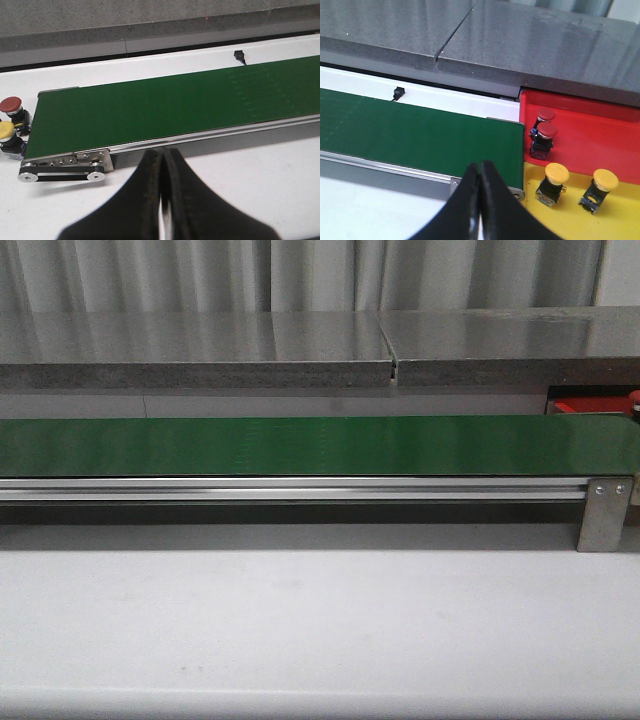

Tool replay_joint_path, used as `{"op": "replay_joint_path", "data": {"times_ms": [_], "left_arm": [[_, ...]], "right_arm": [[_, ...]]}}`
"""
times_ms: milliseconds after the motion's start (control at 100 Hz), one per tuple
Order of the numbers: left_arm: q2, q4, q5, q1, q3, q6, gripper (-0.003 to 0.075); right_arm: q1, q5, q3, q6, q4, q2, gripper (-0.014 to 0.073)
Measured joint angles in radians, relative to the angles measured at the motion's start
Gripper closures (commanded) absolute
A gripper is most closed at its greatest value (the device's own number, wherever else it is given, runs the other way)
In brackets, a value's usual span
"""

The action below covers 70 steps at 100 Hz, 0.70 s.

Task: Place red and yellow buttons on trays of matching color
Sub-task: 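Move the left gripper down over the remaining button cluster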

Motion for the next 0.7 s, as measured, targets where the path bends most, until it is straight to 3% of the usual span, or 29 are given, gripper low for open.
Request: {"op": "replay_joint_path", "data": {"times_ms": [440,530,630,700], "left_arm": [[0.335,0.004,-0.018,0.151,-0.218,-0.068,0.072],[0.407,0.004,-0.02,0.18,-0.276,-0.07,0.0605],[0.485,0.004,-0.02,0.209,-0.329,-0.071,0.0359],[0.529,0.004,-0.025,0.228,-0.36,-0.072,0.0227]], "right_arm": [[0.0,0.002,0.0,0.0,0.0,0.0,0.0712],[0.0,0.002,0.0,0.0,0.0,0.0,0.0712],[0.0,0.002,0.0,0.0,0.0,0.0,0.0712],[0.0,0.002,0.0,0.0,0.0,0.0,0.0712]]}}
